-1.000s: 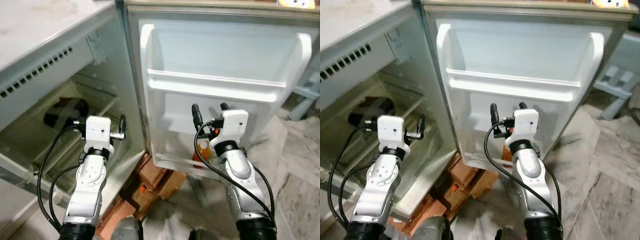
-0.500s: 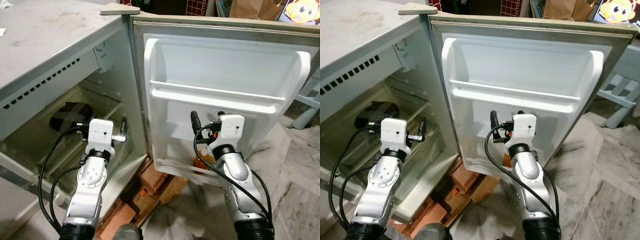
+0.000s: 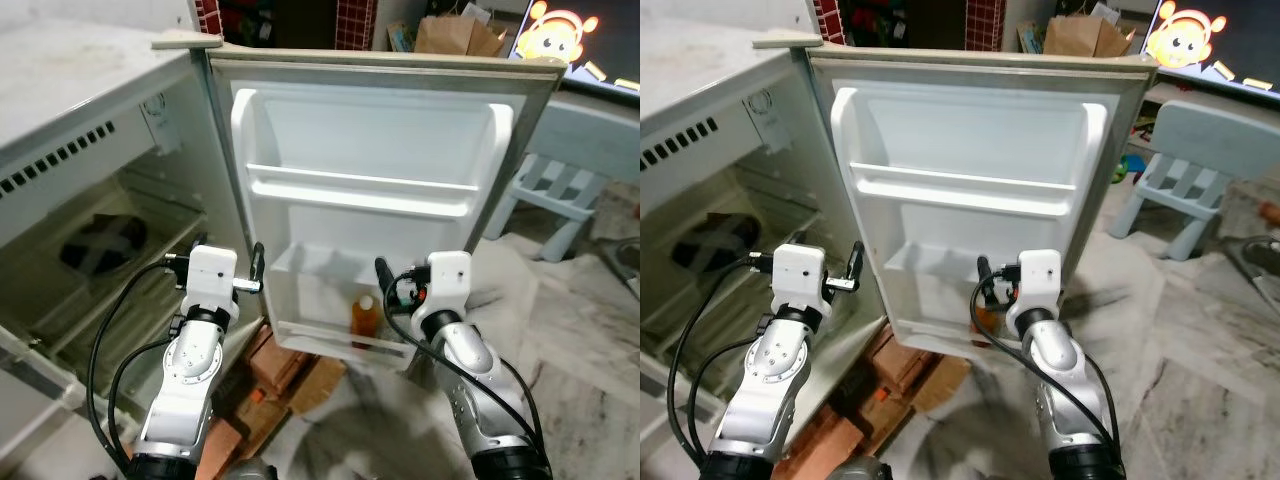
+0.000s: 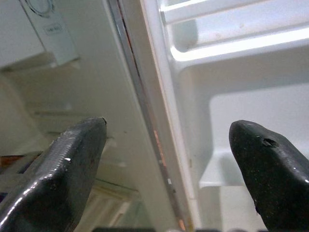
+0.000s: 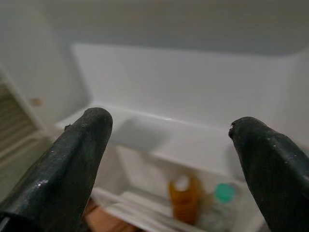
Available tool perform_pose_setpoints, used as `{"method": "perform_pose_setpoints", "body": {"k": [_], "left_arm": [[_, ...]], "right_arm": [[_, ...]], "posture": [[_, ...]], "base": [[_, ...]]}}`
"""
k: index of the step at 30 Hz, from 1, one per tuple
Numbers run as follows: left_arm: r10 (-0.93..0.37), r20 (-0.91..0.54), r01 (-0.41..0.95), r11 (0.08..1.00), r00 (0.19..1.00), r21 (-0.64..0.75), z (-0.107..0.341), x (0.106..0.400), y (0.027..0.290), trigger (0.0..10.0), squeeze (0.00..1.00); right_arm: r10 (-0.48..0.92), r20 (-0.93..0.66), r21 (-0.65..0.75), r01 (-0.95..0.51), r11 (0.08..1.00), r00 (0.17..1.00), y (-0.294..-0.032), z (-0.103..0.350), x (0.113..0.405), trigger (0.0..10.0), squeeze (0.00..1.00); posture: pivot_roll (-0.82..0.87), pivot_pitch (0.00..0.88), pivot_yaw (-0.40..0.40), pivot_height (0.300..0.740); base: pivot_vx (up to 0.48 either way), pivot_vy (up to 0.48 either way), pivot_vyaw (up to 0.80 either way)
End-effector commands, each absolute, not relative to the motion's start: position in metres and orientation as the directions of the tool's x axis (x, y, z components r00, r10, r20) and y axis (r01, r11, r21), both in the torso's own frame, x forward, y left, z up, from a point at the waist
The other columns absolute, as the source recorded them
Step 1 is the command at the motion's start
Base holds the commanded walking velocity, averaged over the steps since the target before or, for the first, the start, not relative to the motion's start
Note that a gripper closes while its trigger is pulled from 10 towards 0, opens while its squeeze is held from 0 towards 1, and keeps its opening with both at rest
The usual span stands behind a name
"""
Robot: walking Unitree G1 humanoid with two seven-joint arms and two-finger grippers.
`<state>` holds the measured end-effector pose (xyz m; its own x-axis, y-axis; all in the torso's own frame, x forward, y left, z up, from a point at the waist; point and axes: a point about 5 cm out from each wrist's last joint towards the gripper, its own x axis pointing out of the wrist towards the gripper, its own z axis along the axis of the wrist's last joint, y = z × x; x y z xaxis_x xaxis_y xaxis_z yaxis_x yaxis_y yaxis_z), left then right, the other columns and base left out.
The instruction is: Restocking fridge
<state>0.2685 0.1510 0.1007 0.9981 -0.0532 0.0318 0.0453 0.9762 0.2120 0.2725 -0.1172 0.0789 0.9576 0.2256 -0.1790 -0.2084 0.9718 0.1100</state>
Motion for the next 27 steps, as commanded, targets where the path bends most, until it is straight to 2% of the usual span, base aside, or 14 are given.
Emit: {"method": "perform_pose_setpoints", "body": {"k": [1, 11, 25, 27], "left_arm": [[-0.079, 0.048, 0.067, 0.975, 0.996, 0.211, 0.104, 0.271, 0.145, 10.0, 0.0], [-0.128, 0.047, 0.117, 0.975, 0.991, 0.186, 0.105, 0.272, 0.139, 10.0, 0.0], [-0.128, 0.058, 0.114, 0.972, 0.99, 0.206, 0.106, 0.276, 0.143, 10.0, 0.0], [-0.125, 0.06, 0.11, 0.972, 0.99, 0.206, 0.107, 0.277, 0.143, 10.0, 0.0]], "right_arm": [[0.213, -0.165, 0.09, -0.201, 0.975, 0.963, -0.124, 0.083, 0.275, 10.0, 0.0], [0.252, -0.094, 0.0, -0.253, 0.967, 0.963, -0.12, 0.094, 0.278, 10.0, 0.0], [0.258, -0.047, 0.025, -0.257, 0.966, 0.965, -0.117, 0.101, 0.283, 10.0, 0.0], [0.242, -0.045, -0.024, -0.244, 0.97, 0.969, -0.119, 0.102, 0.285, 10.0, 0.0]], "posture": [[0.03, 0.0, 0.026, 0.74], [0.03, 0.0, 0.028, 0.74], [0.03, 0.0, 0.028, 0.74], [0.03, 0.0, 0.025, 0.74]], "base": [[0.0, -0.446, 0.0], [0.0, -0.437, 0.0], [0.0, -0.48, 0.78], [0.0, -0.476, 0.47]]}}
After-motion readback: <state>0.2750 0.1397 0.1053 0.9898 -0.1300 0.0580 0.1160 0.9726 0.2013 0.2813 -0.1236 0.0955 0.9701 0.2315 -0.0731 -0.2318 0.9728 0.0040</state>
